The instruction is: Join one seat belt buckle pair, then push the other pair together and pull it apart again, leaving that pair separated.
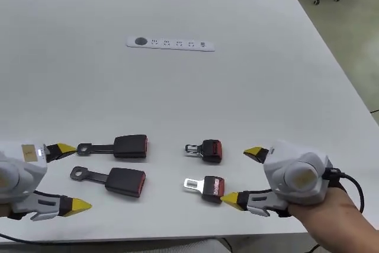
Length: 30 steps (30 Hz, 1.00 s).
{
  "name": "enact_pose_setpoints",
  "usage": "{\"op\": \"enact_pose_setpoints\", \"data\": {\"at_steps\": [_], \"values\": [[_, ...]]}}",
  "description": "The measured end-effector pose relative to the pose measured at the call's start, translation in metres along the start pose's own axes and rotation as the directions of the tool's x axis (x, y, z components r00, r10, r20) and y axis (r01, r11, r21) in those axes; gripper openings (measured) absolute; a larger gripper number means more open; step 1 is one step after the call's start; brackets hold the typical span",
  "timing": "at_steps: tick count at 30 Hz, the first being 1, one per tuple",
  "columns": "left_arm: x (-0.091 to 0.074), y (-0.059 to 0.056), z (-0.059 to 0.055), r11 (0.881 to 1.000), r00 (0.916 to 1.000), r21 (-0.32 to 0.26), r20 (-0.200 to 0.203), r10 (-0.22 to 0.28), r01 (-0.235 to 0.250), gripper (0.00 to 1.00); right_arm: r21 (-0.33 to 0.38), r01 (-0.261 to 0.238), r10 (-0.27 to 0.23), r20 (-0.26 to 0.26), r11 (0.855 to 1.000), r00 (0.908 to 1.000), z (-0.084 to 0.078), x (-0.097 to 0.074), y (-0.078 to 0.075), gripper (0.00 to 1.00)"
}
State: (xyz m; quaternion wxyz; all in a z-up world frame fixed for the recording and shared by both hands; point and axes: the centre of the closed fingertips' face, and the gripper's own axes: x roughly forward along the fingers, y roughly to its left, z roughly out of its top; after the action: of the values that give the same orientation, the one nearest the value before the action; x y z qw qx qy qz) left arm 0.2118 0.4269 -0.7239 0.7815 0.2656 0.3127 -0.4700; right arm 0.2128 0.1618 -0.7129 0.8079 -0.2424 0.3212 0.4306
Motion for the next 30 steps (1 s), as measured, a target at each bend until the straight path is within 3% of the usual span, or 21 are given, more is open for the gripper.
{"op": "enact_pose_setpoints", "data": {"at_steps": [8, 11, 17, 23, 26, 30], "values": [[0.017, -0.007, 0.007, 0.994, 0.9971, 0.081, -0.036, -0.067, 0.069, 0.63, -0.107, -0.071, 0.066, -0.051, 0.992, 0.9965, -0.001, 0.013, 0.017, 0.50], [0.023, -0.011, 0.013, 0.992, 0.9956, 0.084, -0.033, -0.088, 0.091, 0.53, -0.121, -0.089, 0.081, -0.066, 0.989, 0.9945, -0.001, 0.016, 0.020, 0.48], [0.034, -0.013, 0.022, 0.986, 0.9936, 0.121, -0.037, -0.107, 0.111, 0.52, -0.149, -0.128, 0.115, -0.093, 0.981, 0.9891, -0.004, 0.026, 0.026, 0.44], [0.047, -0.012, 0.022, 0.976, 0.9900, 0.171, -0.062, -0.127, 0.136, 0.50, -0.169, -0.155, 0.137, -0.115, 0.973, 0.9840, -0.012, 0.037, 0.028, 0.42], [0.053, -0.018, 0.026, 0.969, 0.9860, 0.189, -0.071, -0.151, 0.162, 0.50, -0.172, -0.164, 0.144, -0.120, 0.971, 0.9822, -0.014, 0.039, 0.029, 0.41], [0.061, -0.022, 0.022, 0.959, 0.9809, 0.214, -0.098, -0.168, 0.185, 0.49, -0.176, -0.181, 0.159, -0.133, 0.968, 0.9784, -0.016, 0.044, 0.030, 0.40]]}}
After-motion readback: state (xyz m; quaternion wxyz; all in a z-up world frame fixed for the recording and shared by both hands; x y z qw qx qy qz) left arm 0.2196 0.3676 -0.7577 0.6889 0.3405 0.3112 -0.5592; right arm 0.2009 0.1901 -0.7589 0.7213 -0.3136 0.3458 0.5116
